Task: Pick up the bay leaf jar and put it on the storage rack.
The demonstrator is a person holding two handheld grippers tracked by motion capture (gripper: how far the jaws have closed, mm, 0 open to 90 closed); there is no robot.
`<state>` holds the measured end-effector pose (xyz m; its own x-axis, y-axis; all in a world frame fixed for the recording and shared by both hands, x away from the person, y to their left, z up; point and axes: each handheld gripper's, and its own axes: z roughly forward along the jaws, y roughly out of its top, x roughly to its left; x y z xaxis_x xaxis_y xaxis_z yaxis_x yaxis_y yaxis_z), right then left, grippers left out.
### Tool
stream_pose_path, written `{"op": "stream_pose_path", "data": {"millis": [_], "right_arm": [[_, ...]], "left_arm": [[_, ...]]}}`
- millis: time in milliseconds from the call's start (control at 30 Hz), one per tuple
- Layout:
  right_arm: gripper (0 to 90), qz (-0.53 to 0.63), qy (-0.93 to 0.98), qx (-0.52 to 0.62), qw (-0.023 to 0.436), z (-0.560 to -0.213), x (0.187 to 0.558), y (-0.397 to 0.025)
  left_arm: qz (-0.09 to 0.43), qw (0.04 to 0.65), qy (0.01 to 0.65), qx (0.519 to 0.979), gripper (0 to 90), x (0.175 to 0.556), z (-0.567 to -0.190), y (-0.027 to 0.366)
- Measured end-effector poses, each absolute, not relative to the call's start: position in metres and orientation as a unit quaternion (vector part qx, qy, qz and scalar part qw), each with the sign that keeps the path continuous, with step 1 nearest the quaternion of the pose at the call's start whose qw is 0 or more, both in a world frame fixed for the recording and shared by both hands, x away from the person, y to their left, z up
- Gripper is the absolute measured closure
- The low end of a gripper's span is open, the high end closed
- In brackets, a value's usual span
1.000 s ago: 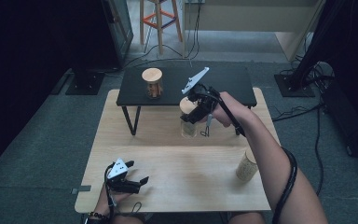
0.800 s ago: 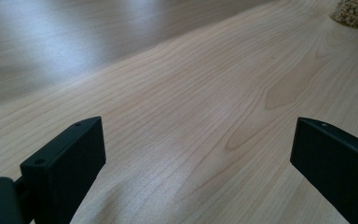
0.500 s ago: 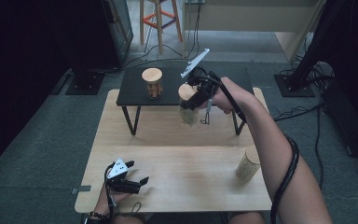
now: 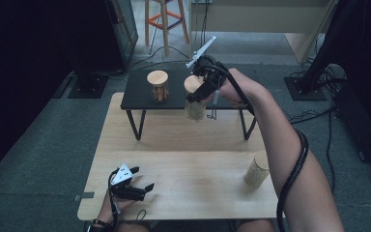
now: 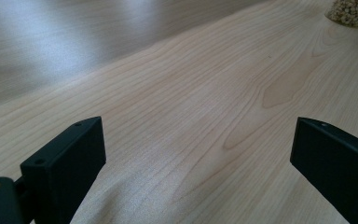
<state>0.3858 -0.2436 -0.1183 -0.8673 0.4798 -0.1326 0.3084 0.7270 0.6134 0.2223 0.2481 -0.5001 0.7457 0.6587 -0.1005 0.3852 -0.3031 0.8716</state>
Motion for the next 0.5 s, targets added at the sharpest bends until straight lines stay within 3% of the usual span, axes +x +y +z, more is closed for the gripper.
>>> {"op": "stream_pose_path", "data": {"millis": [500], "right_arm": [[23.0, 0.294, 0.917, 0.231, 0.141, -0.113, 0.409, -0.241]], "left_arm": [[0.139, 0.495, 0.328, 0.793, 3.4, 0.222, -0.501, 0.249]]}}
